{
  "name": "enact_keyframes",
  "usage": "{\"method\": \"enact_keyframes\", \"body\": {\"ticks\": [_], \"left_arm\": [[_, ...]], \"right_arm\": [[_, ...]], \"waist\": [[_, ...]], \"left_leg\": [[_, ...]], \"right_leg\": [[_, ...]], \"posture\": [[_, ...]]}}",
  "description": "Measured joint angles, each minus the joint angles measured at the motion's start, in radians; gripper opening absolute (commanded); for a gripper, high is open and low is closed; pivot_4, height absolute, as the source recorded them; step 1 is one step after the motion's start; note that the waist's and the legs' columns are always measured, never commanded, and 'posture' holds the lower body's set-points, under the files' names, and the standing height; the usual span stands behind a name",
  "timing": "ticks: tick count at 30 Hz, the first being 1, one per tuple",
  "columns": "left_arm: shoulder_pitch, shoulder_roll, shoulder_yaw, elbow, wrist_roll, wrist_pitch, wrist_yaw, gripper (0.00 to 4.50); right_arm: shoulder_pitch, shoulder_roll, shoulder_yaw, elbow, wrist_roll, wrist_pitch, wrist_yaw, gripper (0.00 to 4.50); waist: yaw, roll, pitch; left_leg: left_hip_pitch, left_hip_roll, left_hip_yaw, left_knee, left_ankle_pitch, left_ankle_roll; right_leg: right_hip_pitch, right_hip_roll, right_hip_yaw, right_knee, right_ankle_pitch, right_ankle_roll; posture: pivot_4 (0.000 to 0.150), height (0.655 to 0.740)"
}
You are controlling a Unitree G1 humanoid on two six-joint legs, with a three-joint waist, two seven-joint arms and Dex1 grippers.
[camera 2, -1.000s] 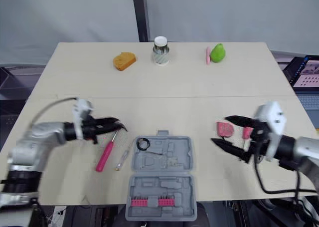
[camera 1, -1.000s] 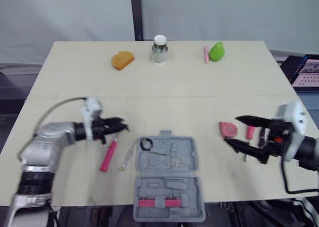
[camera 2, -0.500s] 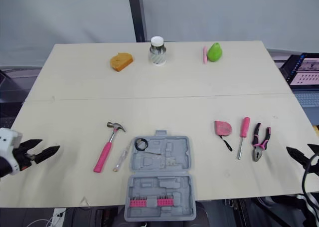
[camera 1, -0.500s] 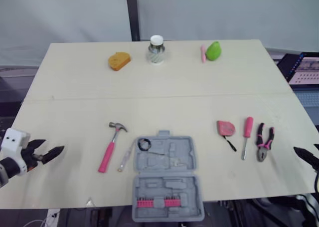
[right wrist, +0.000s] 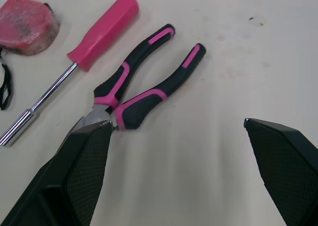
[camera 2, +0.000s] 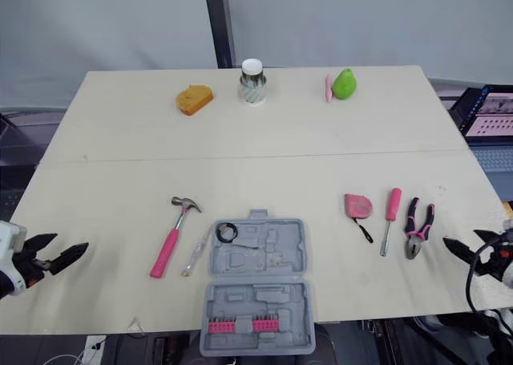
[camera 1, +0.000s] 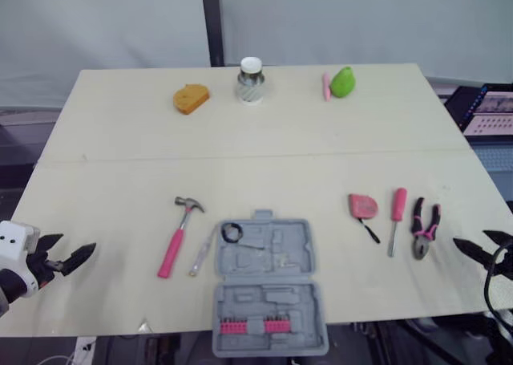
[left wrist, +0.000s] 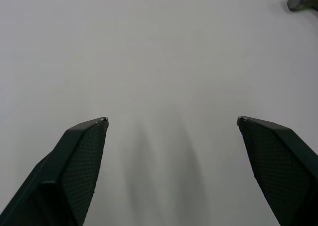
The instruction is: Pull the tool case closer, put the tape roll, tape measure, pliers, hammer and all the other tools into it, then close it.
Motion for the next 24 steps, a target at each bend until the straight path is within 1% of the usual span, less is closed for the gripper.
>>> {"method": "enact_keyframes", "body": {"ticks": [7,9,10,13,17,20,24], "left_arm": [[-0.011,0.0,-0.004,-0.034,-0.014,0.022,0.012,4.47],[-0.035,0.0,-0.02,-0.061,-0.021,0.038,0.013,4.47],[-0.054,0.0,-0.043,-0.093,-0.026,0.052,0.012,4.47],[-0.126,-0.02,-0.163,-0.253,-0.062,0.1,-0.006,4.47],[-0.221,-0.047,-0.369,-0.408,-0.08,0.145,-0.044,4.47],[-0.302,-0.074,-0.522,-0.474,-0.078,0.157,-0.087,4.47],[-0.406,-0.11,-0.711,-0.503,-0.031,0.108,-0.154,4.47]], "right_arm": [[-0.014,0.0,0.018,-0.017,-0.007,0.008,-0.005,4.5],[0.01,0.007,0.011,-0.078,0.008,0.035,-0.019,4.5],[0.037,0.024,-0.002,-0.15,0.023,0.061,-0.036,4.5],[0.114,0.136,-0.012,-0.444,0.082,0.171,-0.127,4.5],[0.167,0.277,0.037,-0.745,0.095,0.315,-0.321,4.5],[0.169,0.346,0.125,-0.893,0.076,0.393,-0.434,4.5],[0.154,0.387,0.23,-0.979,0.034,0.466,-0.531,4.5]], "waist": [[-0.002,0.0,0.0],[0.0,0.0,0.0],[0.002,0.0,0.0],[0.012,0.0,-0.001],[0.018,0.002,-0.001],[0.016,0.002,-0.002],[0.017,0.003,-0.002]], "left_leg": [[0.0,0.0,0.0,0.0,0.0,0.0],[0.0,0.0,0.0,0.0,0.0,0.0],[0.0,0.0,-0.001,0.0,0.0,0.0],[-0.001,0.0,-0.002,0.001,0.0,0.0],[-0.001,-0.001,-0.002,0.002,0.0,-0.001],[-0.001,-0.001,-0.002,0.002,0.0,-0.001],[-0.001,-0.002,-0.002,0.002,0.0,-0.001]], "right_leg": [[0.0,0.0,0.0,0.0,0.0,0.0],[0.0,0.0,0.0,0.0,0.0,0.0],[0.0,0.0,0.0,0.0,0.0,0.0],[0.0,0.0,0.001,0.001,0.0,0.0],[0.0,0.0,0.002,0.003,0.0,0.0],[0.0,0.0,0.002,0.003,0.0,0.0],[-0.001,0.0,0.002,0.003,0.0,0.0]], "posture": [[0.15,0.74],[0.15,0.74],[0.15,0.74],[0.15,0.74],[0.15,0.74],[0.15,0.74],[0.15,0.74]]}}
